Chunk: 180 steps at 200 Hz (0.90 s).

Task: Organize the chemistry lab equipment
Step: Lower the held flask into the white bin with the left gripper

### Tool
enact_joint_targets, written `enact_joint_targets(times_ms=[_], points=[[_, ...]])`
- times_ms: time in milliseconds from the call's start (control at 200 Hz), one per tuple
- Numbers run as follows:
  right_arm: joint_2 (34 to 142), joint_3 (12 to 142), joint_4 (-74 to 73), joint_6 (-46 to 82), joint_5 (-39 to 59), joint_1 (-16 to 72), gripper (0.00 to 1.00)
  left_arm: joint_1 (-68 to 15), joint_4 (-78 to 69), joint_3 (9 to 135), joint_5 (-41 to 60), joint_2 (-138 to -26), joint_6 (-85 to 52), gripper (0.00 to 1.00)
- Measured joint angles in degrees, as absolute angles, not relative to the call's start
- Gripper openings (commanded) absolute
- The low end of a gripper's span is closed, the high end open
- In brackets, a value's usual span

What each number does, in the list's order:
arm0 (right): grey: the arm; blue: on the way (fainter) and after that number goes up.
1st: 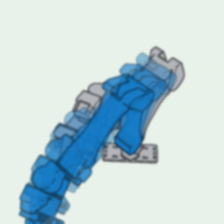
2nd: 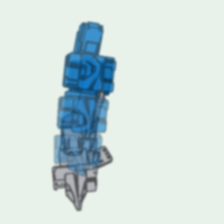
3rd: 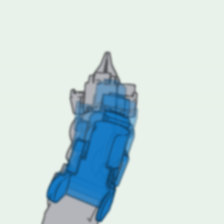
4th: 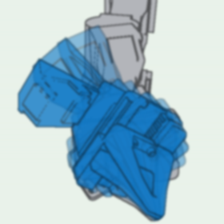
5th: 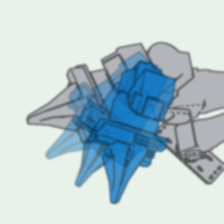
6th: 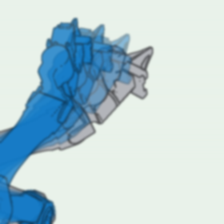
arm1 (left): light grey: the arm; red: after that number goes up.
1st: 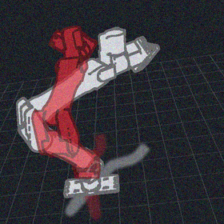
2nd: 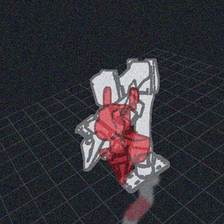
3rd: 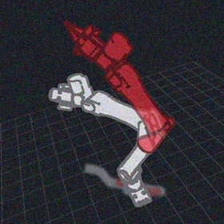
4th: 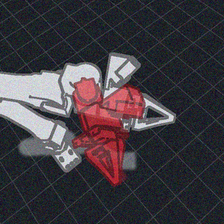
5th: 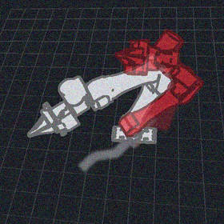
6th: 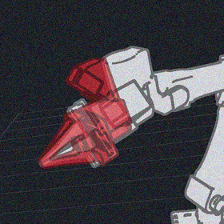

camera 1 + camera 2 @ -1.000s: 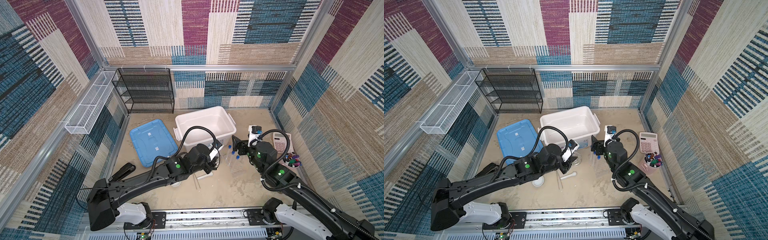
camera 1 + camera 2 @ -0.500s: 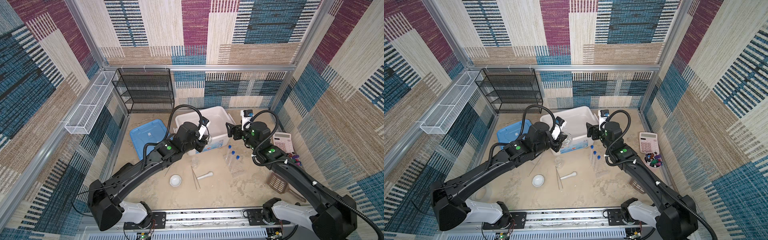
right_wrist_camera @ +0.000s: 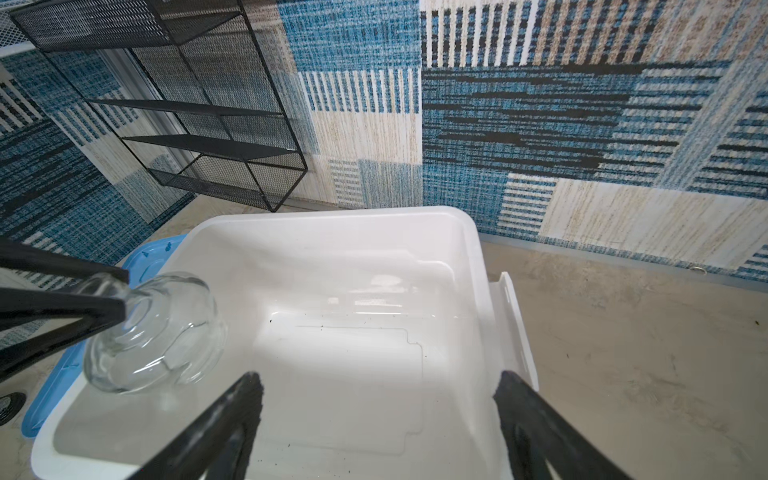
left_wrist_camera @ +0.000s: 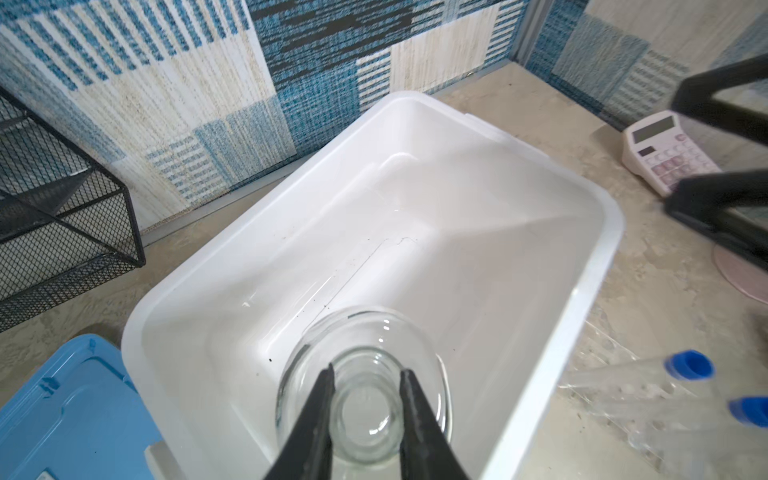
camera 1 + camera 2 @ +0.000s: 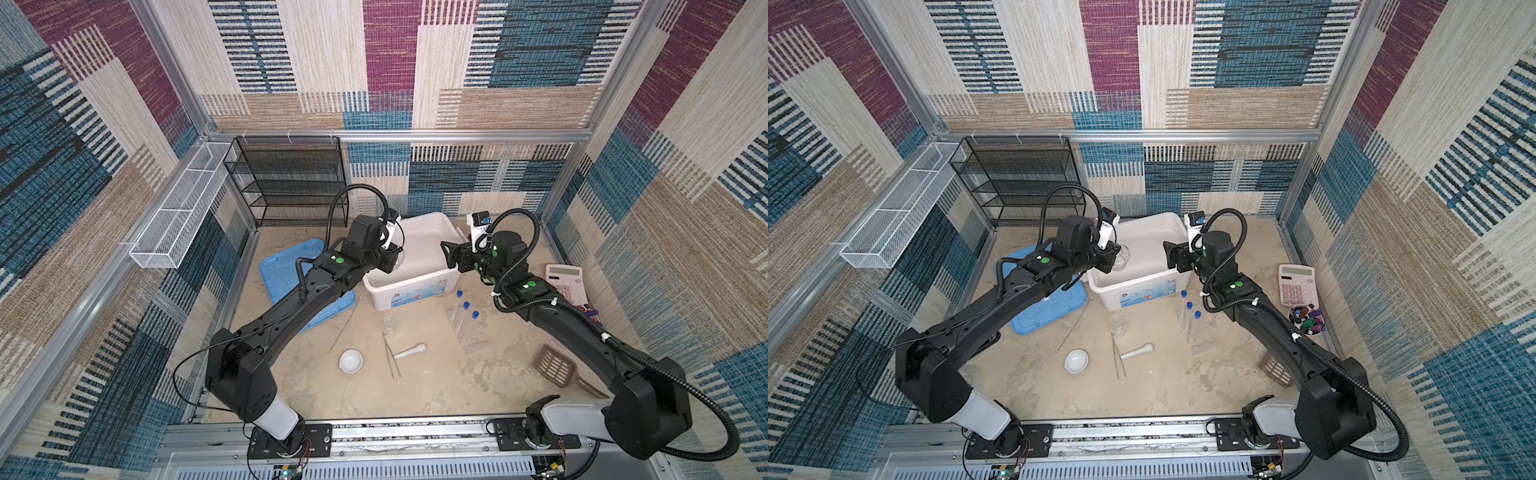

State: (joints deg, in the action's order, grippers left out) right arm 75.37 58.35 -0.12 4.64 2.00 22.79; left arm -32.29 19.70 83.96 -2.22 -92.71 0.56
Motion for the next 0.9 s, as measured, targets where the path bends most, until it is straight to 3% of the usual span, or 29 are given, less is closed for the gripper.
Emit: enact_joint_targets(times_ms=[456, 901], points=[[79.8, 61.8, -0.1, 3.6, 4.1, 21.8, 0.9, -28.1, 20.3, 95.1, -1.4, -109.9, -2.9, 0.17], [80.3, 61.1, -0.2, 3.6, 5.0, 21.1, 0.9, -27.3, 19.6, 99.9, -2.6, -118.0, -7.8, 0.17]])
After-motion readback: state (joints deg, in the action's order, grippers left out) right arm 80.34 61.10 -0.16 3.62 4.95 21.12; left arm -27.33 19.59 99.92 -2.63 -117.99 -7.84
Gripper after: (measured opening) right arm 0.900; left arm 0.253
